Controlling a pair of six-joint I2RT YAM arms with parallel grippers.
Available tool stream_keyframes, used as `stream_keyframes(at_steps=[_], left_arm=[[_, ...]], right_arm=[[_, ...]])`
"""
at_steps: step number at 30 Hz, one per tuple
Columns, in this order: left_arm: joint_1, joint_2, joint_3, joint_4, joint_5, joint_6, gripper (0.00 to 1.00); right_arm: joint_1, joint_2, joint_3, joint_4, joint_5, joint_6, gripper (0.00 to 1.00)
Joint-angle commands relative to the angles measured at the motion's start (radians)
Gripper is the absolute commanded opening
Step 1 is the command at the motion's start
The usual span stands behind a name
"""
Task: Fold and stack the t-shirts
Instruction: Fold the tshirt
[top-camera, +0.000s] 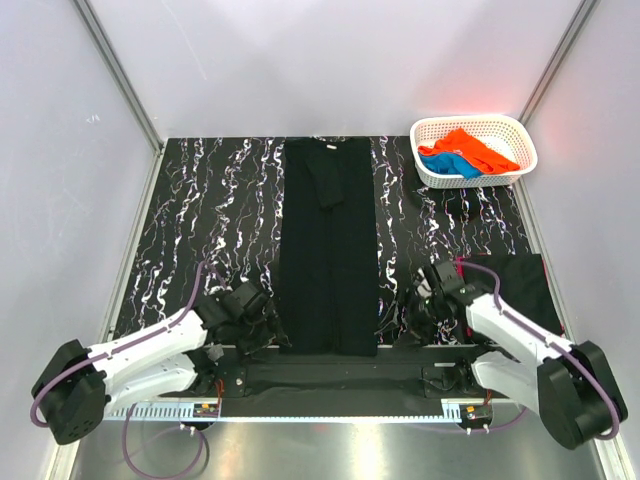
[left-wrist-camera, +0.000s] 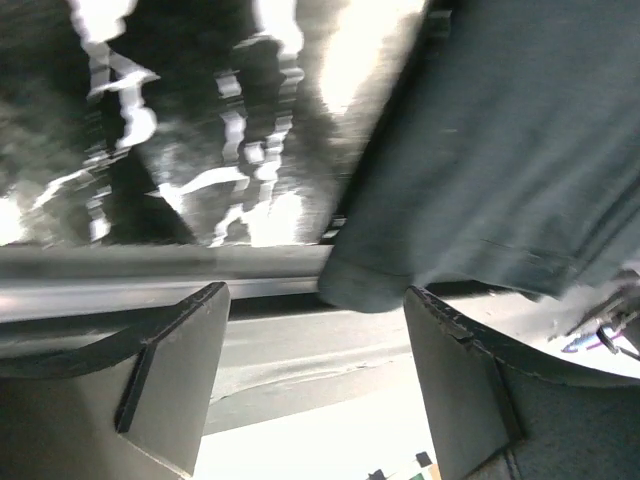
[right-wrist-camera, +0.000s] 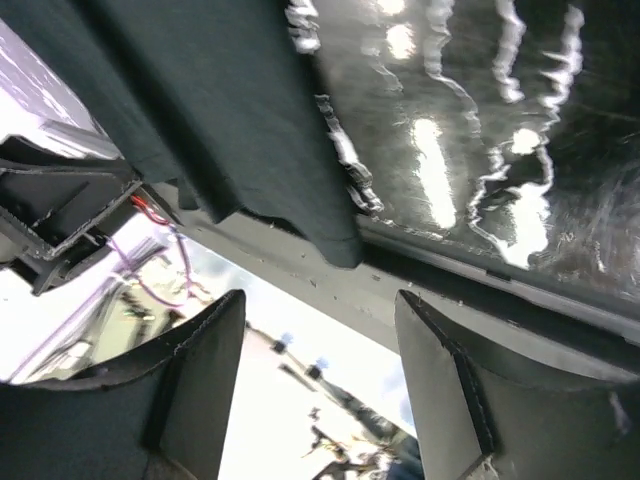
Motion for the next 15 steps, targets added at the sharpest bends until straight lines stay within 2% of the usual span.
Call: stream_keyframes(at_steps=[1,6,15], left_arm=[[0.000,-0.023,0.006,0.021,-0.028,-0.062,0.76],[0.000,-0.009,-0.037,0.064,-0.068,-0.092,0.76],[0.002,-0.007,-0.089,0.124,-0.093,-0.118,0.69]], right_arm=[[0.009,-0.042,-0.104,0.199,-0.076,0.195,0.68],[0.010,-0.019,-0.205,0.348,-0.071,0.249,0.61],[0.026,0.096,-0.203,0.429,-0.062,0.257,0.60]])
